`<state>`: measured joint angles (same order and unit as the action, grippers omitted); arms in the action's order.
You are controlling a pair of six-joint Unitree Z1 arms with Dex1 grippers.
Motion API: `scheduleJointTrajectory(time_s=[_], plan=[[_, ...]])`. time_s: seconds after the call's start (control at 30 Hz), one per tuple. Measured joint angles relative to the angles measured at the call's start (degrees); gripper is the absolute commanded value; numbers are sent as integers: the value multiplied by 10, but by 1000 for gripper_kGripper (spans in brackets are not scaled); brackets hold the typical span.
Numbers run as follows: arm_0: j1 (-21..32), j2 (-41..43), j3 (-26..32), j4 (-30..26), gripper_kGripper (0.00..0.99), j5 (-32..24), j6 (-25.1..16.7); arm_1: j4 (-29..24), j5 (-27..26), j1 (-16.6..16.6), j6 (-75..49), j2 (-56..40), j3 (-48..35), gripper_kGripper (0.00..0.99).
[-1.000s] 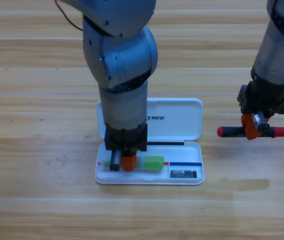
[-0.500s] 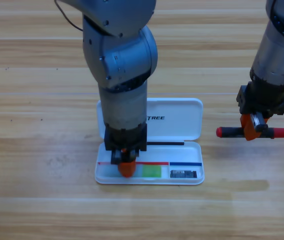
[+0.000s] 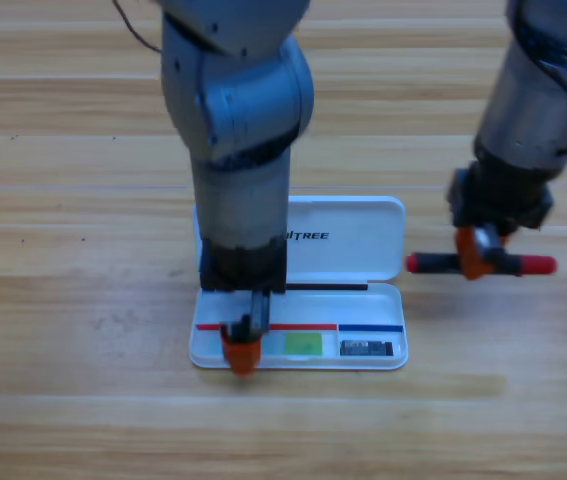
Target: Clean up eraser and pencils
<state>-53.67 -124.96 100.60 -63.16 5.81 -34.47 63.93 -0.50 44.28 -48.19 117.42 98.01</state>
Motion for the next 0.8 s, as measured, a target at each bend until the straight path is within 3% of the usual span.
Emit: scheduleJointTrajectory(time_s=[0.1,0.2,0.4,0.57,0.8], plan=[[0,46,25,-38,990,21,0,15,0,25,21,17,64,0],[14,129,15,-41,990,34,0,44,0,49,35,59,147,0],[116,288,-48,-42,990,25,-2,72,0,88,54,156,259,0],[176,314,-93,-43,990,19,-13,82,0,107,62,213,297,0],[185,314,-119,-43,990,3,-13,82,9,116,64,247,330,0]])
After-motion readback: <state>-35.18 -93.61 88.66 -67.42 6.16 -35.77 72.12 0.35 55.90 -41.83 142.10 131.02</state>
